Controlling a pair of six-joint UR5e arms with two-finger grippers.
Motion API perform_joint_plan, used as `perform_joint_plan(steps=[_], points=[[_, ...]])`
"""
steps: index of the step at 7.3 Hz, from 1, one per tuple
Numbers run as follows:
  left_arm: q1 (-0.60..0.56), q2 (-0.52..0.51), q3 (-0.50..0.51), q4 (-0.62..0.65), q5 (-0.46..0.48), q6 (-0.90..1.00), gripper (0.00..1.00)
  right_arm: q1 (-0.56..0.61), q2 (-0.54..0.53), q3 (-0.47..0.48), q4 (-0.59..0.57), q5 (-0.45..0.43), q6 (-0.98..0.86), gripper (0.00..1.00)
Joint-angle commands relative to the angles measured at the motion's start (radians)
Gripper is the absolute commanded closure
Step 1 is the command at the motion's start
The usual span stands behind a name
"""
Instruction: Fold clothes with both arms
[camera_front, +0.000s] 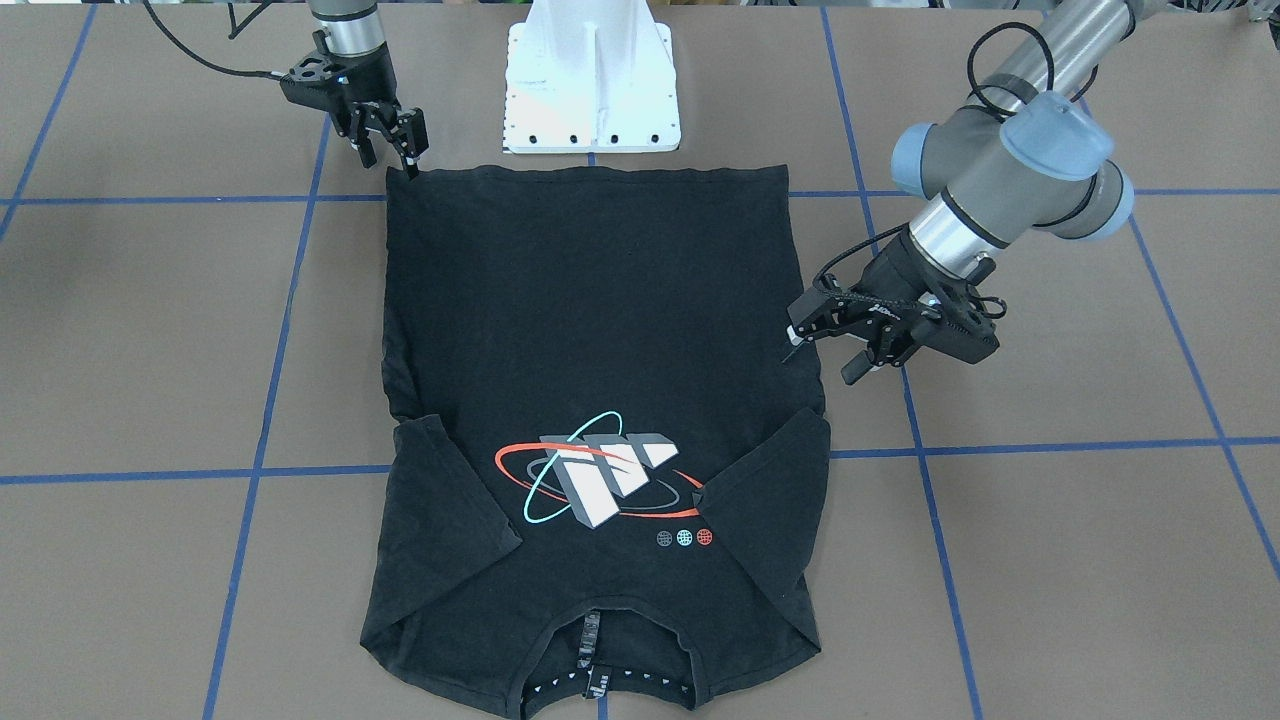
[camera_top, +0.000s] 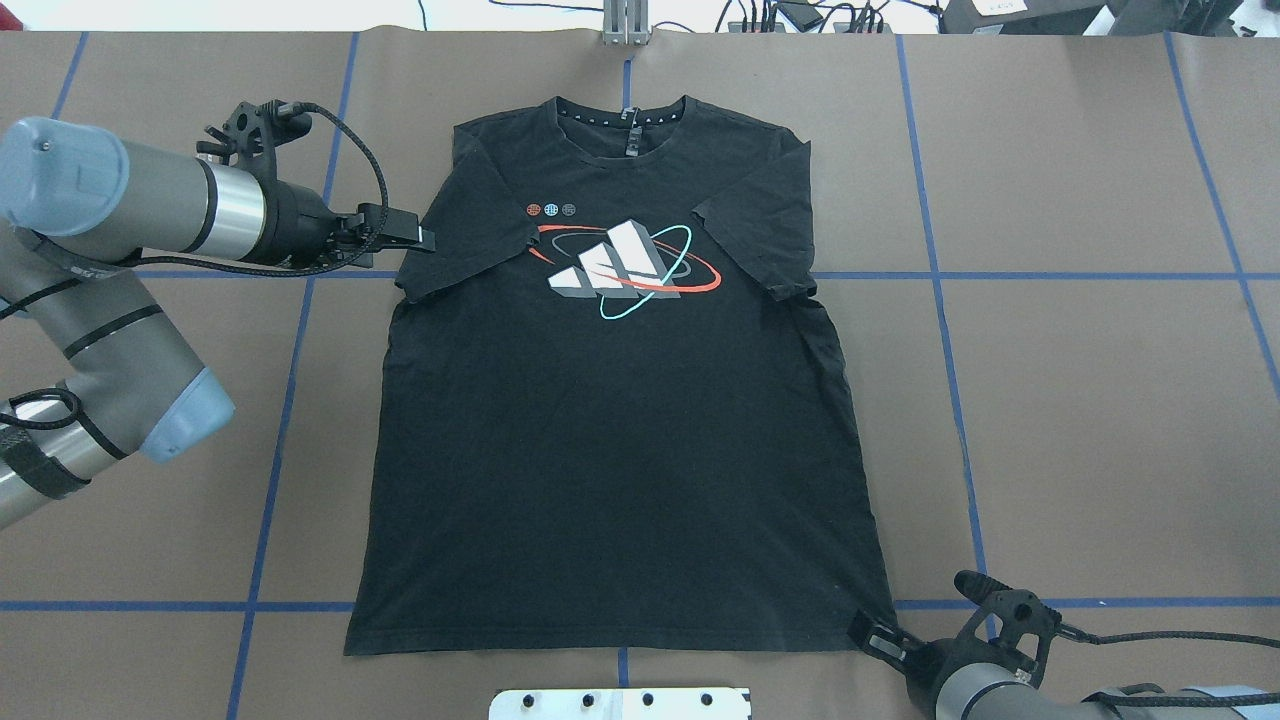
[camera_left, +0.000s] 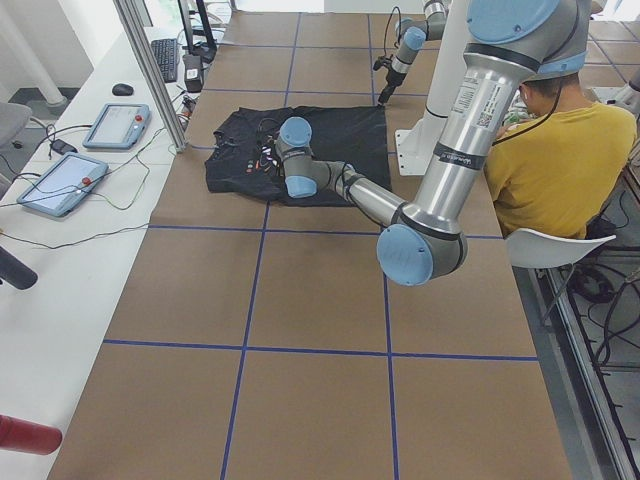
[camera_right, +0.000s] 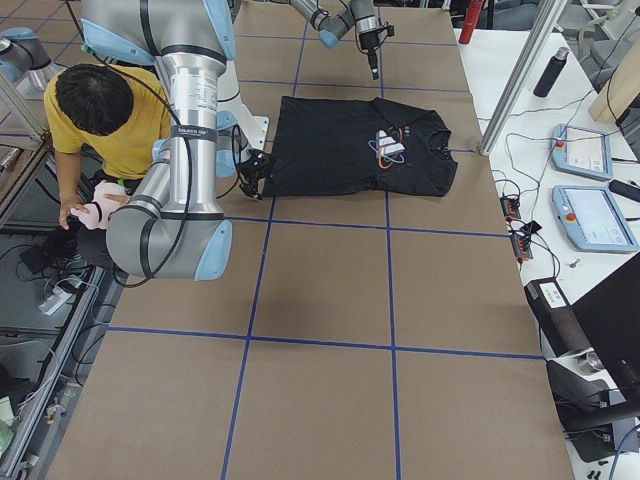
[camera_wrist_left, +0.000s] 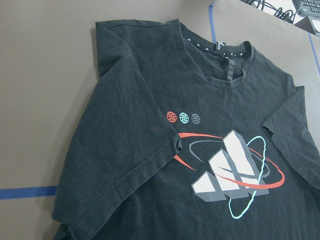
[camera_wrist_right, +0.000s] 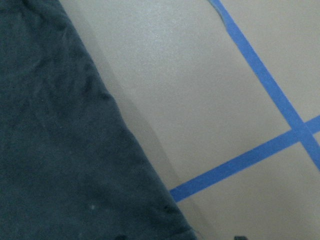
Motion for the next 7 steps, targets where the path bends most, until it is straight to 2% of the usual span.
perform_joint_plan(steps=[1,2,3,5,6,7], points=[[0.0,0.003,0.001,-0.001,0.0,0.0,0.0,-0.005,0.002,-0.003,0.0,0.001,0.0,0.26],[0.0,0.003,0.001,-0.001,0.0,0.002,0.0,-0.006,0.002,-0.004,0.0,0.002,0.0,0.27],[0.0,0.003,0.001,-0.001,0.0,0.002,0.0,-0.006,0.003,-0.006,0.0,0.002,0.001,0.34],[0.0,0.003,0.001,-0.001,0.0,0.002,0.0,-0.006,0.003,-0.009,0.0,0.004,0.001,0.41],[0.0,0.005,0.001,-0.001,0.0,0.002,0.0,-0.005,0.005,-0.006,0.0,0.004,0.008,0.67],[0.0,0.008,0.001,-0.003,-0.002,0.002,0.0,-0.006,0.003,-0.006,0.0,0.004,0.02,0.99]])
